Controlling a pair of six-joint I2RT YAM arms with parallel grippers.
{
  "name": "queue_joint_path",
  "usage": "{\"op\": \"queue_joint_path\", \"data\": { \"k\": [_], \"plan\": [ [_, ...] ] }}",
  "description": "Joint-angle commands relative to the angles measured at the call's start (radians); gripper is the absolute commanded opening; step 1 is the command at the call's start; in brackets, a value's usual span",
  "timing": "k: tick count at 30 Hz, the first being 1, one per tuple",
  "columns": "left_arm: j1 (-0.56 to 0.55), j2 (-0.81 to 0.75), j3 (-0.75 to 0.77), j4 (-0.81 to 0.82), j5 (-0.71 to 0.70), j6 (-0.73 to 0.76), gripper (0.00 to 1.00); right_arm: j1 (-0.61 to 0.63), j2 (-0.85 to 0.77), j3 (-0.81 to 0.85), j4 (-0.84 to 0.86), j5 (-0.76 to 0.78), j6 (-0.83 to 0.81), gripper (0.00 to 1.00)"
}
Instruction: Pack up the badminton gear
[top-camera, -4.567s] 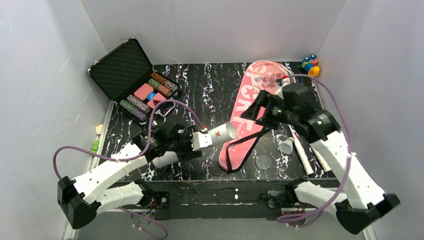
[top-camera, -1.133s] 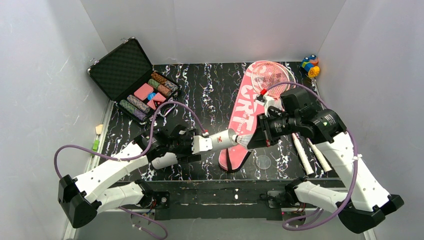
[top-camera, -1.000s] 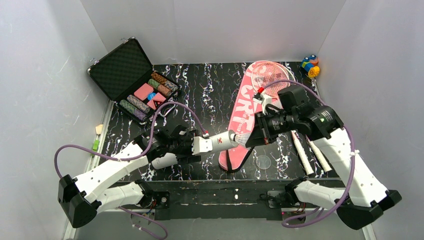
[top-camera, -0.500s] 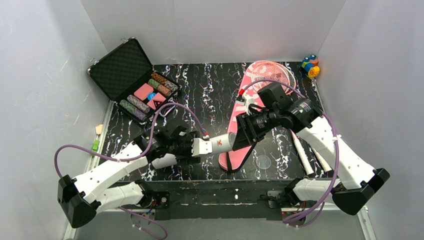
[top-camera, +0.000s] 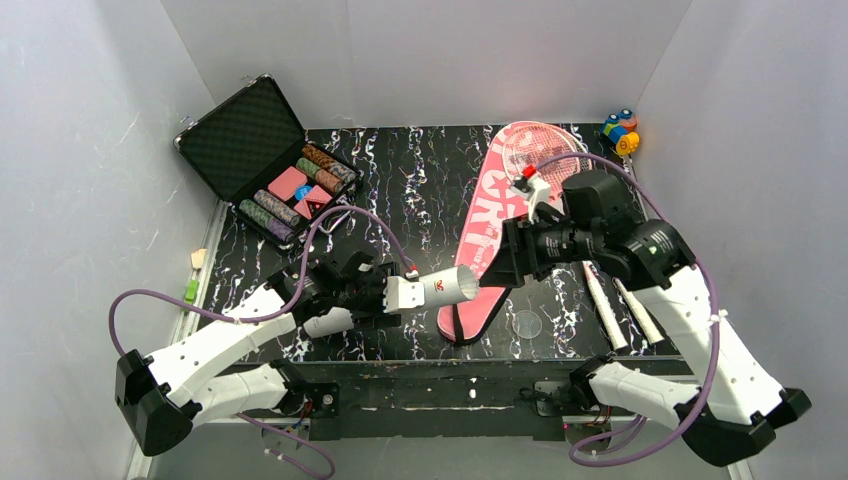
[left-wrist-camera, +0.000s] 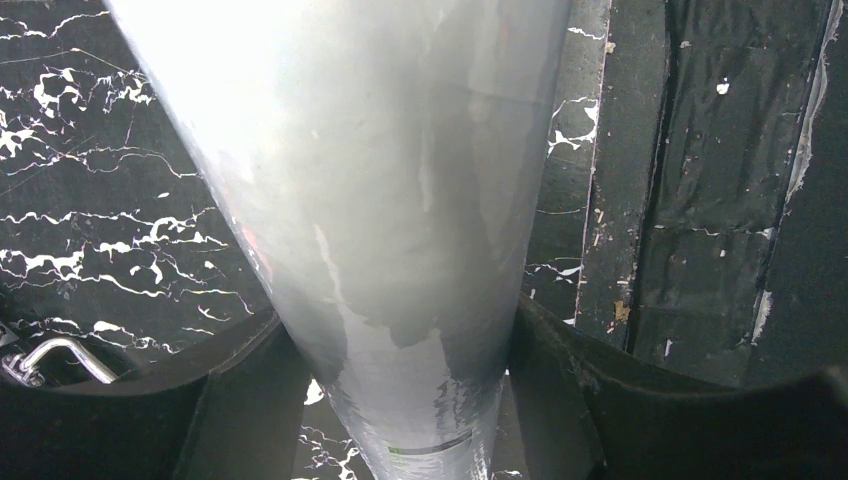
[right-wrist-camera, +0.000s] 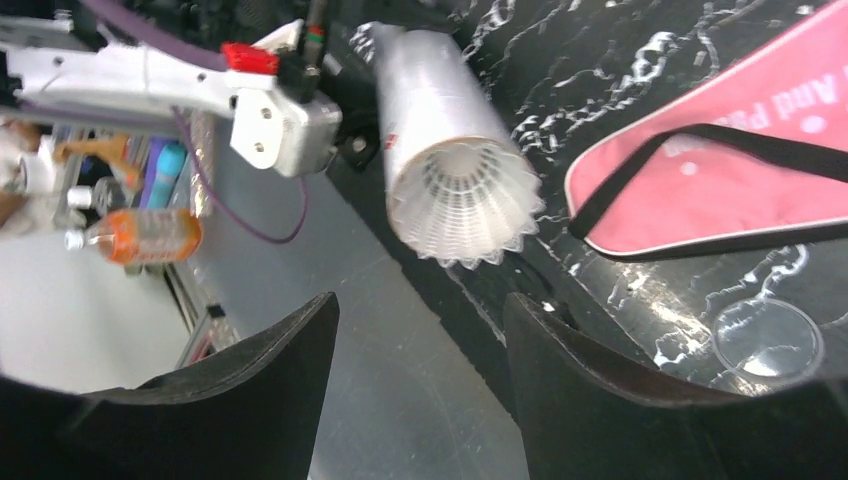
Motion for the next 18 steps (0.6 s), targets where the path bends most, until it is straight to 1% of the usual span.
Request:
{"op": "queue_joint_path", "data": {
  "k": [1, 6, 9, 14, 18],
  "plan": [
    [-0.007, -0.028, 0.023, 0.009, 0.017, -0.001, 0.49, -0.028, -0.043, -0.109, 0.072, 0.089, 0.062, 0.71],
    [-0.007, -0.023, 0.032, 0.013, 0.018, -0.007, 0.49, -0.028, -0.088, -0.245, 0.211, 0.114, 0.162, 0.74],
    [-0.007, -0.019, 0.037, 0.013, 0.017, -0.008, 0.49, -0.028, -0.092, -0.302, 0.290, 0.114, 0.214, 0.78],
    [-0.007, -0.011, 0.049, 0.013, 0.020, -0.014, 0.49, -0.028, -0.084, -0.372, 0.385, 0.133, 0.279, 0.78],
    [-0.007, -0.010, 0.054, 0.013, 0.017, -0.015, 0.49, -0.027, -0.062, -0.396, 0.400, 0.154, 0.292, 0.75]
  ]
}}
